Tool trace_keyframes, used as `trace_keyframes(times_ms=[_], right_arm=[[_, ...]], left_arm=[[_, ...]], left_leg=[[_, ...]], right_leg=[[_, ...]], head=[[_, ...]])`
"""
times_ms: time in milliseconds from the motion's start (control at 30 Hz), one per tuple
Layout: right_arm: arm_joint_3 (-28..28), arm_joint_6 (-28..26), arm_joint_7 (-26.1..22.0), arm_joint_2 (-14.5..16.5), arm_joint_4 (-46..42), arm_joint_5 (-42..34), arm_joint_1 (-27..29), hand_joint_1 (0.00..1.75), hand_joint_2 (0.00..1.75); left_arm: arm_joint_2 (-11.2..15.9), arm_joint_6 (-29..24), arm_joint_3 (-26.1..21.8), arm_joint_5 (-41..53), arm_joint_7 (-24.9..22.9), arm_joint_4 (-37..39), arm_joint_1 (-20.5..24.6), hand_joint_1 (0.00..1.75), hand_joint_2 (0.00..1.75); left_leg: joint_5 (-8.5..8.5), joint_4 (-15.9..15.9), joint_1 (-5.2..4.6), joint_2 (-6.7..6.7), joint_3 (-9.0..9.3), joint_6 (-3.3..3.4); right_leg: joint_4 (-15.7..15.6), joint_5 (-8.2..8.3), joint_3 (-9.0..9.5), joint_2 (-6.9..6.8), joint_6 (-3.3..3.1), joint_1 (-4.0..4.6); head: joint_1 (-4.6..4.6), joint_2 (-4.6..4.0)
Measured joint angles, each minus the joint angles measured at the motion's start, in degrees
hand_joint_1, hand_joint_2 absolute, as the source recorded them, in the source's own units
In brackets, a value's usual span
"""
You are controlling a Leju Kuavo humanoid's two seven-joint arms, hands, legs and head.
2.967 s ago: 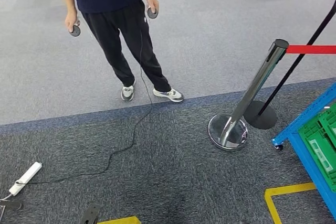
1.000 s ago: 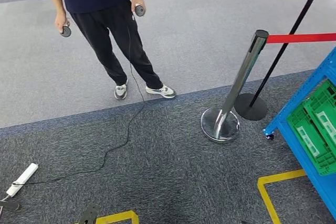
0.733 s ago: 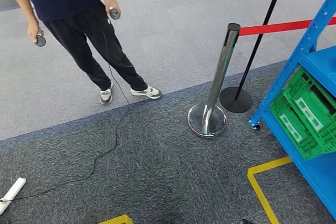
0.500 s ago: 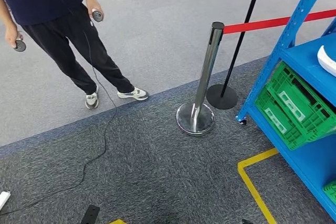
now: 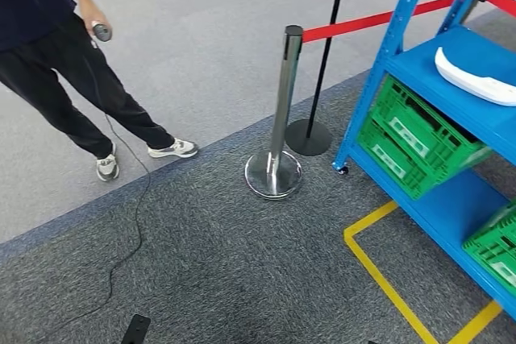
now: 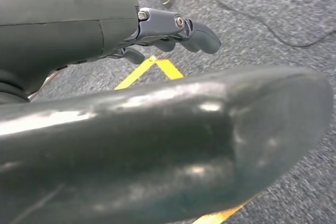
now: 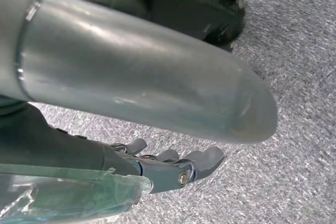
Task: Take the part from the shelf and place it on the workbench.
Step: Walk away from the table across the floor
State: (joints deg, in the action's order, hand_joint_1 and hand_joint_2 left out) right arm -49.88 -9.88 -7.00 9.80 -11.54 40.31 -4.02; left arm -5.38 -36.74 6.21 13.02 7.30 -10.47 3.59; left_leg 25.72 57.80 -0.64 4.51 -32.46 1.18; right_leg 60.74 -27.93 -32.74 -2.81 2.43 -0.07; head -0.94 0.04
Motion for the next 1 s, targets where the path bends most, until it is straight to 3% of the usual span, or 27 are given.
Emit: trace_keyframes(times_ms=[33,100,167,233,300,333,367,433,500,567,633,700,767,833,867,900,933,1000], right_arm=[[0.0,0.01,0.06,0.01,0.0,0.03,-0.07,0.0,0.0],[-0.01,0.02,0.1,0.02,0.0,0.04,-0.02,0.0,0.0],[-0.04,0.02,0.11,0.03,0.0,0.04,0.06,0.0,0.0],[-0.06,0.04,0.11,0.04,0.0,0.04,-0.08,0.0,0.0],[-0.09,0.07,0.11,0.04,0.0,0.04,-0.17,0.0,0.0],[-0.11,0.09,0.11,0.04,0.0,0.04,-0.11,0.0,0.0],[-0.13,0.09,0.11,0.04,0.0,0.04,-0.04,0.0,0.0],[-0.15,0.17,0.12,0.05,0.0,0.04,0.03,0.0,0.0],[-0.15,0.32,0.16,0.05,0.0,0.1,-0.15,0.0,0.0],[-0.15,0.49,0.26,0.05,0.0,0.43,-0.23,0.0,0.0],[-0.14,0.57,0.6,0.05,0.0,0.99,0.04,0.0,0.0],[-0.13,0.34,1.21,0.04,0.01,1.33,0.29,0.0,0.0],[-0.13,0.09,1.48,0.03,0.02,1.39,0.15,0.0,0.0],[-0.13,0.13,1.11,-0.01,0.02,1.44,0.05,0.0,0.0],[-0.13,0.25,0.73,-0.04,0.02,1.48,0.13,0.0,0.0],[-0.13,0.41,0.27,-0.09,0.02,1.53,0.21,0.0,0.0],[-0.13,0.6,-0.21,-0.13,0.02,1.57,0.24,0.0,0.0],[-0.13,1.03,-0.9,-0.16,0.02,1.58,0.01,0.0,0.0]], left_arm=[[-0.04,-0.09,0.0,-0.01,-0.02,0.0,-0.01,0.0,0.0],[-0.18,-0.22,0.0,-0.01,-0.05,0.0,-0.02,0.0,0.0],[-0.25,-0.27,0.0,0.02,-0.08,0.0,0.03,0.0,0.0],[-0.25,-0.3,0.0,0.04,-0.08,0.0,-0.08,0.0,0.0],[-0.28,-0.31,0.0,0.05,-0.08,0.0,-0.33,0.0,0.0],[-0.29,-0.31,0.0,0.05,-0.09,0.0,-0.42,0.0,0.0],[-0.3,-0.3,0.0,0.05,-0.12,0.0,-0.47,0.0,0.0],[-0.3,-0.28,0.0,0.11,-0.29,0.0,-0.46,0.0,0.0],[-0.33,-0.27,0.0,0.2,-0.59,0.0,-0.42,0.0,0.0],[-0.37,-0.39,0.0,0.11,-0.79,0.0,-0.38,0.0,0.0],[-0.38,-0.84,-0.07,-0.5,-0.65,0.0,-0.32,0.0,0.0],[-0.34,-1.55,-0.43,-1.84,0.16,0.0,-0.32,0.0,0.0],[-0.36,-2.15,-1.38,-3.85,1.42,0.0,-0.59,0.0,0.0],[-0.45,-2.62,-2.89,-6.15,2.33,0.0,-0.89,0.0,0.0],[-0.45,-2.84,-3.83,-7.01,2.65,0.0,-0.94,0.0,0.0],[-0.41,-3.01,-4.82,-7.45,2.92,0.0,-0.92,0.0,0.0],[-0.32,-3.15,-5.76,-7.5,3.18,0.0,-0.85,0.0,0.0],[-0.13,-3.31,-7.01,-6.53,3.41,-0.01,-0.65,0.0,0.0]], left_leg=[[-0.03,0.03,-0.07,0.41,0.06,-0.22],[-0.13,-0.06,0.01,1.22,0.16,-0.82],[0.69,0.72,0.25,0.04,-0.1,-1.62],[3.78,5.31,0.51,-2.71,-2.03,-2.35],[7.29,12.68,0.71,-3.97,-5.37,-2.78],[7.85,15.03,0.83,-4.1,-6.47,-2.92],[7.31,15.41,0.98,-4.17,-6.66,-3.03],[3.75,10.19,1.44,-4.96,-4.03,-3.27],[1.0,2.91,2.12,-7.81,-0.48,-3.52],[0.61,-0.15,2.29,-9.48,0.86,-3.16],[0.49,-0.36,2.1,-8.34,0.86,-2.19],[0.22,-0.57,2.0,-6.96,0.85,-1.18],[0.19,-0.64,1.62,-5.33,0.81,-0.52],[0.25,-0.62,1.19,-3.58,0.79,-0.29],[0.28,-0.61,1.05,-2.79,0.8,-0.24],[0.32,-0.61,0.96,-2.08,0.84,-0.22],[0.37,-0.6,0.91,-1.43,0.92,-0.25],[0.58,-0.49,0.69,-0.35,1.14,-0.53]], right_leg=[[-1.26,0.29,0.59,-0.48,-0.25,0.17],[-1.6,0.65,0.26,0.45,-0.79,0.32],[-2.06,1.22,0.28,1.46,-1.48,0.12],[-2.39,1.83,0.41,2.52,-2.01,-0.28],[-2.39,2.13,0.04,3.82,-2.13,-0.44],[-2.39,2.24,-0.09,4.55,-2.07,-0.51],[-2.39,2.34,-0.17,5.3,-1.94,-0.59],[-2.37,2.52,-0.2,6.8,-1.52,-0.85],[-2.12,2.62,-0.52,8.26,-0.76,-0.92],[-2.16,2.89,-1.13,9.55,0.17,-1.02],[-2.53,3.24,-1.71,10.29,0.96,-1.38],[-0.44,1.78,-3.0,8.02,1.32,-1.31],[6.33,-2.16,-6.09,4.69,1.31,-1.06],[13.13,-5.16,-9.01,3.56,1.26,-1.0],[13.99,-5.16,-9.14,3.37,1.21,-0.98],[12.53,-4.12,-8.08,3.13,1.11,-0.93],[9.19,-2.43,-6.02,2.59,0.95,-0.84],[1.5,0.34,-1.57,0.35,0.48,-0.52]], head=[[-0.03,0.0],[-0.03,0.0],[-0.08,0.0],[-0.2,0.0],[-0.24,0.0],[-0.25,0.0],[-0.23,0.0],[-0.24,0.0],[-0.31,0.0],[-0.41,0.0],[-0.38,0.0],[0.01,0.0],[0.41,0.0],[0.46,0.0],[0.46,0.0],[0.46,0.0],[0.47,0.0],[0.45,0.0]])
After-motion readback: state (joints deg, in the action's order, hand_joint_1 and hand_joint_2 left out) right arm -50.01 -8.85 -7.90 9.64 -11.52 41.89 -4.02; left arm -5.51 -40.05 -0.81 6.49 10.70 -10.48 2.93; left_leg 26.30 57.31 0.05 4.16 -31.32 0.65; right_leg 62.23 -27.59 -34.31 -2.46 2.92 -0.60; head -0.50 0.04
